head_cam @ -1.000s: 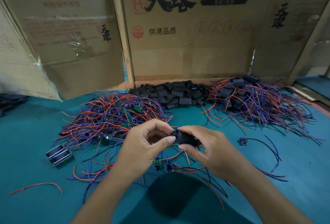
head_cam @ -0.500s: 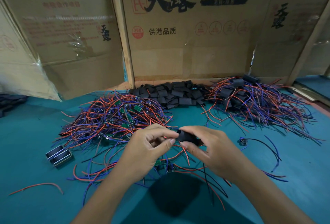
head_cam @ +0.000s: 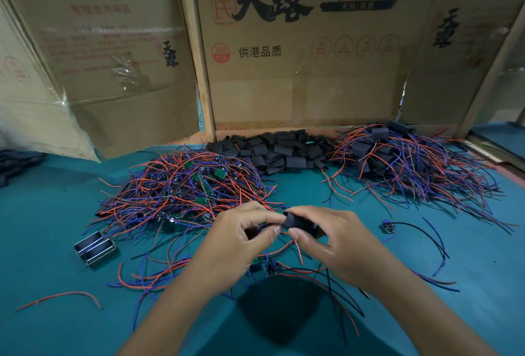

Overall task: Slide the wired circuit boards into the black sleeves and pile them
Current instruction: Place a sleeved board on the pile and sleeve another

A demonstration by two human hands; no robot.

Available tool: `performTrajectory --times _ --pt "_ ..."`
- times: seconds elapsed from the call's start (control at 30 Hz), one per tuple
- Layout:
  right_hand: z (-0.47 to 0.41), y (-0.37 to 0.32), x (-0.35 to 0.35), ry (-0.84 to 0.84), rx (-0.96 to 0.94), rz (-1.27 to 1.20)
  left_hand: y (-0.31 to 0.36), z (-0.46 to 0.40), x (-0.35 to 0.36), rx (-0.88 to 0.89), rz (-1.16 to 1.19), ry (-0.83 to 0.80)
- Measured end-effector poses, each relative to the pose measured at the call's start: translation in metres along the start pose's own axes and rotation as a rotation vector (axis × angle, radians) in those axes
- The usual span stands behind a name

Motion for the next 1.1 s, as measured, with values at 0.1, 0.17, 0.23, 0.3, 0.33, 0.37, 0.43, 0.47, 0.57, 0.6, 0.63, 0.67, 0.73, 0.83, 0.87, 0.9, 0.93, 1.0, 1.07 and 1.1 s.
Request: performTrajectory --times 0.1,0.17,0.23,0.3,0.33,0.37,0.43,0.47,0.57,0.6,0.63,0.67,0.73,0.83,0.87,0.9,0.93,1.0,1.07,1.1 --pt "0.001 0.001 0.004 -0.01 0.015 -0.014 0.0 0.0 -0.001 0.0 -0.018 0.004" --pt "0.001 0.002 0.008 -0.027 0.032 0.004 -0.001 0.0 0.001 -0.006 -0.033 -0.011" --pt "0.001 0.003 0.011 -0.015 0.026 0.031 -0.001 0.0 0.003 -0.016 -0.029 -0.028" --pt "0.0 0.003 0.012 -0.006 0.013 0.046 -0.002 0.001 0.005 -0.019 -0.023 -0.06" --pt "-0.001 0.003 0.013 -0.015 0.005 0.062 -0.003 0.001 0.006 -0.015 -0.028 -0.083" --pt "-0.001 0.002 0.015 -0.03 -0.003 0.083 -0.003 0.001 0.006 -0.009 -0.037 -0.106" --pt "0.0 0.002 0.019 -0.067 -0.003 0.113 -0.002 0.002 0.007 0.004 -0.047 -0.129" --pt "0.0 0.003 0.019 -0.081 0.012 0.121 -0.002 0.002 0.006 0.008 -0.043 -0.127" --pt "-0.002 0.008 0.012 -0.086 0.079 0.13 -0.005 0.001 0.001 -0.008 -0.013 -0.103" --pt "-0.002 0.011 0.007 -0.081 0.107 0.128 -0.007 0.0 -0.004 -0.004 -0.016 -0.079" --pt "-0.003 0.016 0.0 -0.079 0.134 0.138 -0.008 -0.001 -0.01 0.007 -0.031 -0.045" --pt "-0.005 0.021 -0.007 -0.084 0.159 0.169 -0.009 -0.001 -0.015 0.013 -0.043 -0.011" --pt "-0.011 0.034 -0.025 -0.094 0.207 0.271 -0.013 -0.002 -0.019 -0.006 -0.033 0.037" --pt "-0.03 0.058 -0.067 -0.07 0.284 0.414 -0.018 -0.003 -0.018 -0.053 -0.079 0.107" --pt "-0.039 0.067 -0.084 -0.038 0.308 0.481 -0.019 -0.002 -0.019 -0.045 -0.177 0.125" --pt "-0.049 0.076 -0.103 0.014 0.321 0.557 -0.019 -0.002 -0.019 -0.019 -0.303 0.124" --pt "-0.059 0.085 -0.123 0.074 0.326 0.63 -0.018 -0.002 -0.019 0.019 -0.429 0.107" --pt "-0.081 0.099 -0.159 0.195 0.334 0.737 -0.015 -0.002 -0.017 0.087 -0.598 0.047" --pt "-0.104 0.117 -0.19 0.268 0.393 0.803 -0.014 -0.002 -0.014 0.107 -0.657 0.0" --pt "-0.115 0.128 -0.202 0.289 0.444 0.819 -0.014 -0.001 -0.012 0.109 -0.674 -0.017"
Point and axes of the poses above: each hand's wrist, its own z-axis away from the middle knuckle, its own x-axis out of the palm, y = z × x, the point moved 5 cm from there along -z, towards the middle knuckle, and after that the axes turned 4 degrees about -z, right-handed, at the moved point
